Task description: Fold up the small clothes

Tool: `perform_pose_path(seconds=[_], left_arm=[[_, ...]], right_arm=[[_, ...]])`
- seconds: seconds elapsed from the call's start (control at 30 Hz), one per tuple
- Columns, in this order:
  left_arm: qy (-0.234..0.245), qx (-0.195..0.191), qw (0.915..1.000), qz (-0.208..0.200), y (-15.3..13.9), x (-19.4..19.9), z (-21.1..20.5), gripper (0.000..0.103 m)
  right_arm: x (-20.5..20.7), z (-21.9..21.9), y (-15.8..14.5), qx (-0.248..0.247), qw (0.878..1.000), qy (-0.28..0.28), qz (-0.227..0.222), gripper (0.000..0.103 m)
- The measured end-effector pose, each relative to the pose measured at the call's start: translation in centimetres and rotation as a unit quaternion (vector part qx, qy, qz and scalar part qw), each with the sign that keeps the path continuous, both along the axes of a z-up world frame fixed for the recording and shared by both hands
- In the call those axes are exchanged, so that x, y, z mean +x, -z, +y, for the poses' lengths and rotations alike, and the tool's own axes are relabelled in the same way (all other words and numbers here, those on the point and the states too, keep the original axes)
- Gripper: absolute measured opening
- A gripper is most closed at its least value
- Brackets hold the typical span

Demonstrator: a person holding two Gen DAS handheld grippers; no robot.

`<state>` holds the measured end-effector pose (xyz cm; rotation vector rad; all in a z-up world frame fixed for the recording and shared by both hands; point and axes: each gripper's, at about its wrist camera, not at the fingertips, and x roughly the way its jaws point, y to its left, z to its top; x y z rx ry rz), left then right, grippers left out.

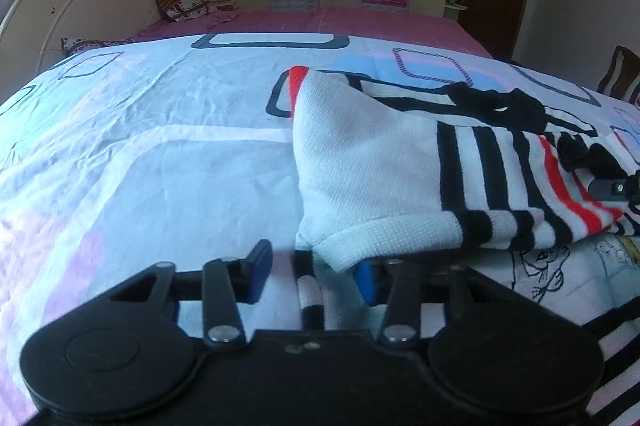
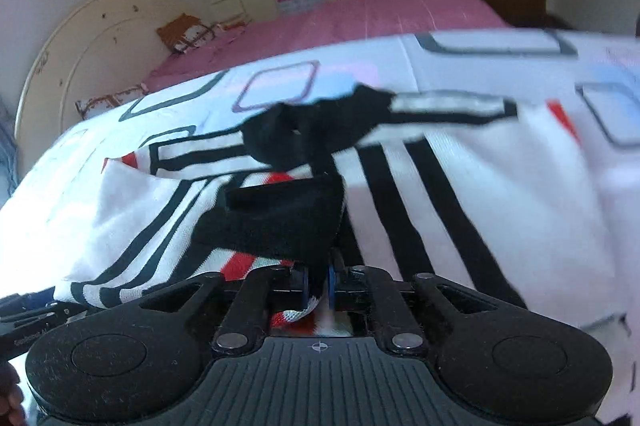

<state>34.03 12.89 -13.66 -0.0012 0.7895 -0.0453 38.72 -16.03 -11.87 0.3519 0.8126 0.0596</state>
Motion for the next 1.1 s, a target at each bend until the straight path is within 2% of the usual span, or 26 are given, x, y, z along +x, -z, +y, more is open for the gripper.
perform_pose_path(seconds=[0.03,0.07,0.1,0.17,0.23,0.27,0.3,0.43,0.67,0.73,0.8,0.97,1.1], left_arm=[[0.003,-0.001,1.0000,-0.001,0.0,-0.1,-0.1,0.033],[0.006,0.000,1.0000,-0.001,-0.1,-0.1,-0.3,0.031],[0.008,0.003,1.0000,-0.002,-0.1,-0.1,-0.5,0.030],[0.008,0.005,1.0000,-0.003,0.0,-0.1,-0.6,0.029],[0.008,0.006,0.9999,-0.003,0.1,-0.1,-0.7,0.028],[0.008,0.010,0.9999,-0.005,0.0,-0.1,-0.8,0.028],[0.008,0.013,0.9999,-0.007,0.0,-0.2,-0.9,0.027],[0.005,0.017,0.9998,-0.012,0.2,-0.3,-0.9,0.024],[0.010,0.007,0.9998,-0.015,-0.3,-0.6,-1.2,0.024],[0.018,0.020,0.9996,-0.012,0.0,-0.5,-1.6,0.025],[0.022,0.025,0.9994,-0.003,0.2,-0.4,-1.6,0.026],[0.024,-0.036,0.9988,0.022,-1.9,-0.9,0.2,0.033],[0.016,-0.066,0.9976,0.016,-3.9,-1.4,1.5,0.037]], right_arm=[[-0.1,-0.1,-0.1,-0.006,1.000,0.007,-0.002,0.033],[-0.2,-0.1,-0.3,-0.015,1.000,0.013,-0.009,0.058],[-0.3,-0.1,-0.4,-0.023,0.999,0.017,-0.018,0.065],[-0.2,-0.4,-0.6,-0.010,1.000,0.011,-0.024,0.065],[0.0,-0.3,-0.3,-0.001,1.000,0.006,-0.020,0.053],[0.1,-0.1,-0.2,-0.007,1.000,0.003,-0.022,0.034],[0.2,0.2,-0.3,-0.018,0.999,0.004,-0.027,0.022],[-0.4,-0.7,-1.8,-0.031,0.997,0.030,-0.067,0.006],[-2.5,-3.8,-1.1,-0.036,0.996,0.056,-0.055,0.005],[-2.5,-3.7,0.4,-0.052,0.997,0.043,-0.026,0.005],[-2.8,-4.1,0.7,-0.042,0.998,0.041,-0.023,0.006],[-3.6,-4.9,-1.1,-0.020,0.999,0.017,-0.035,0.006],[-3.7,-5.9,-2.1,0.005,0.999,0.022,-0.042,0.008]])
